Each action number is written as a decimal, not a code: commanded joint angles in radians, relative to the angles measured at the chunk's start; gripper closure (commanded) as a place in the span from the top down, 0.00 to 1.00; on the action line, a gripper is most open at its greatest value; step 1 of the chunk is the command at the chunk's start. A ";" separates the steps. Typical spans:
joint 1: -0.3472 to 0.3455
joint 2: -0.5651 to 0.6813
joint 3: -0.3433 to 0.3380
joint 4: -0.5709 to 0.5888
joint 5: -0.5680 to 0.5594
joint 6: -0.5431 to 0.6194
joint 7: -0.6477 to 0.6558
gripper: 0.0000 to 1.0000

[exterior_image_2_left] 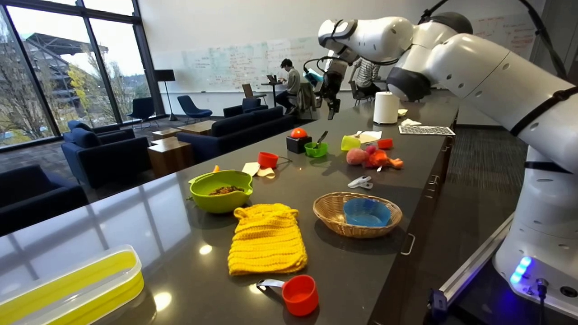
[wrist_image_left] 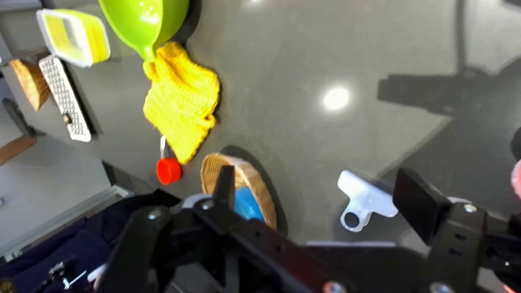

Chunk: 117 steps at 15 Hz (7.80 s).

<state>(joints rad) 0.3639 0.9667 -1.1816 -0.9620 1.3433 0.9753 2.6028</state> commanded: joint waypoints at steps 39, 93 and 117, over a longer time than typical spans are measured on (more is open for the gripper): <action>0.197 0.356 -0.368 -0.690 0.179 -0.218 -0.002 0.04; 0.537 0.316 -0.467 -1.290 0.141 0.270 0.004 1.00; 0.629 -0.048 -0.343 -1.569 0.327 1.010 -0.004 0.72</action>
<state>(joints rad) 0.9603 1.0119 -1.5439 -2.5102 1.6618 1.8989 2.6013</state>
